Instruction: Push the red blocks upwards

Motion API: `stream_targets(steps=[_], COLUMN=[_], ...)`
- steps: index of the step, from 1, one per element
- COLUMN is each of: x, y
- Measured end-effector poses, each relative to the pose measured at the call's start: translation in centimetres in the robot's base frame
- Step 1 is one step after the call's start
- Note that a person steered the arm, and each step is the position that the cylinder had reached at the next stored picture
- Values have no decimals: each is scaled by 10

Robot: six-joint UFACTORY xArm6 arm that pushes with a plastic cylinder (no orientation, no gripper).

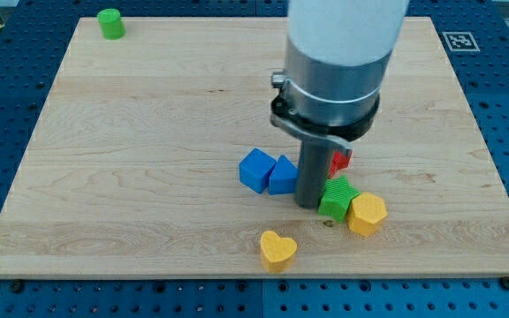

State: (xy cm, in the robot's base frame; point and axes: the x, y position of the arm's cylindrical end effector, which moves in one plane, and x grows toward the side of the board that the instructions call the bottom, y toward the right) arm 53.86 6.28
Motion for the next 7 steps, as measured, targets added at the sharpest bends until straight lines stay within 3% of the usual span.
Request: stream_targets(steps=[5, 7], x=[-88, -156], y=[21, 34])
